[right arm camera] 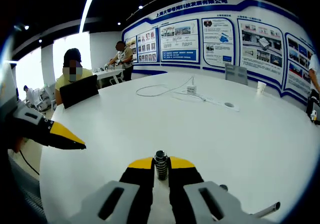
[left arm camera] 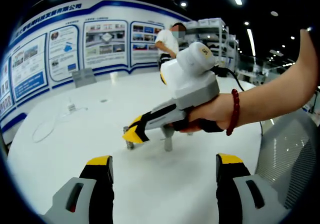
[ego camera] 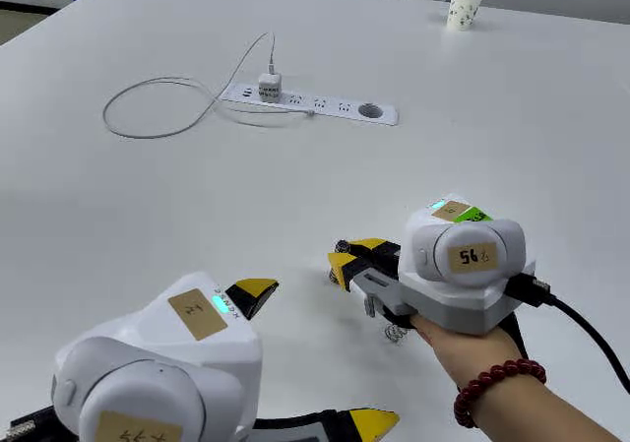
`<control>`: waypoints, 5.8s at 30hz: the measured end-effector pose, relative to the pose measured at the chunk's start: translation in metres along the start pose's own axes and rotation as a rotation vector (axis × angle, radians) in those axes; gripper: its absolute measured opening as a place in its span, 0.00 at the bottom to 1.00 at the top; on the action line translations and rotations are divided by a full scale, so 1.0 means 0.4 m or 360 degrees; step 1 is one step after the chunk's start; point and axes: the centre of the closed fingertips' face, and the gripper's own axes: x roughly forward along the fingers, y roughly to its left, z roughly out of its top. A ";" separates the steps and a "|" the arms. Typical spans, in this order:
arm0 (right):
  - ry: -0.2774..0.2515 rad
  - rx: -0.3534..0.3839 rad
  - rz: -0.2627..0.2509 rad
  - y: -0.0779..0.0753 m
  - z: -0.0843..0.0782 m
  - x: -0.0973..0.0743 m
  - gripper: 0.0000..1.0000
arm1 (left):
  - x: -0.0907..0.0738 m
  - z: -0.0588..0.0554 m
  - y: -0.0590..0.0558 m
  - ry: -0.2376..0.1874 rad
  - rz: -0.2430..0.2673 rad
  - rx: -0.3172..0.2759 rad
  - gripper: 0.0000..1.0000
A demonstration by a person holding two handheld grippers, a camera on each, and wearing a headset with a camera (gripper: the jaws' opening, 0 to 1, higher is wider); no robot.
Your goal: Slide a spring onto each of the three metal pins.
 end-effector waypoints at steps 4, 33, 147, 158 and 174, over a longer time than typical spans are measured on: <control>-0.0002 0.0010 -0.0007 -0.001 0.001 0.002 0.12 | 0.000 -0.001 0.001 0.0003 0.0003 0.0001 0.86; -0.0023 0.0051 0.0008 -0.005 0.060 -0.106 0.35 | 0.008 -0.002 0.015 0.0034 0.0058 -0.0019 0.77; -0.0143 0.0481 -0.0061 -0.125 -0.022 -0.360 0.36 | 0.201 0.043 -0.039 -0.0005 -0.0134 0.0287 0.10; -0.0224 0.0686 0.0062 -0.093 0.019 -0.345 0.32 | 0.160 0.096 -0.051 -0.0183 -0.0137 0.0153 0.10; -0.0315 0.0979 0.0201 -0.067 0.061 -0.333 0.20 | 0.119 0.148 -0.062 -0.0379 -0.0162 0.0015 0.10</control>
